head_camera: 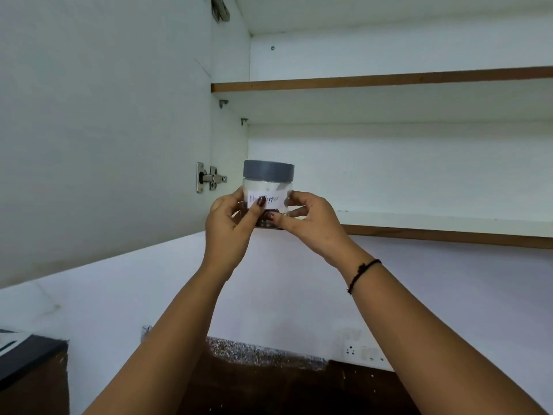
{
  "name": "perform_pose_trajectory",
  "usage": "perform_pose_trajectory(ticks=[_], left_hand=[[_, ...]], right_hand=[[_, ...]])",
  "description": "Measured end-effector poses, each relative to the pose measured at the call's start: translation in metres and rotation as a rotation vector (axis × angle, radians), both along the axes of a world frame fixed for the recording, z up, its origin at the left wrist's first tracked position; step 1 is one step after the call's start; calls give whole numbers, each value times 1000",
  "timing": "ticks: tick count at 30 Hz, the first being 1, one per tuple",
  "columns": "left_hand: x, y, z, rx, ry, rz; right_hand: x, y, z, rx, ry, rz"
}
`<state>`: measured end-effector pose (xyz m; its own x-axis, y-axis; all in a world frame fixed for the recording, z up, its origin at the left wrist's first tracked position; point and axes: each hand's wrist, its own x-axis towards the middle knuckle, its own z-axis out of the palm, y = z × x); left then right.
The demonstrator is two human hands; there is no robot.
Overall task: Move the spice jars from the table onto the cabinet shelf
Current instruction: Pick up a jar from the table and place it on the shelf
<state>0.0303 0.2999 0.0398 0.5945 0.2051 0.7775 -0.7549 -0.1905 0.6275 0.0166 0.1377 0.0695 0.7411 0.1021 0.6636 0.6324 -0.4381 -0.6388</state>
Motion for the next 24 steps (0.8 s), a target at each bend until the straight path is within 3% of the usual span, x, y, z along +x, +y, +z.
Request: perform_pose_trajectory(ticks=[3,6,10,17,24], left_hand=[[9,8,0,-12,10,-79],[23,13,-3,-15,-12,-17],[43,17,1,31,-29,81],[63,24,4,325,-7,300],[78,34,-4,350,33,351]], right_hand=[[12,3,10,-144,-68,-149],[29,9,13,-257,-52,-249],[46,17,16,-235,23,-238],[65,31,16,-207,39,-323],[79,47,14,-223,67,-328]])
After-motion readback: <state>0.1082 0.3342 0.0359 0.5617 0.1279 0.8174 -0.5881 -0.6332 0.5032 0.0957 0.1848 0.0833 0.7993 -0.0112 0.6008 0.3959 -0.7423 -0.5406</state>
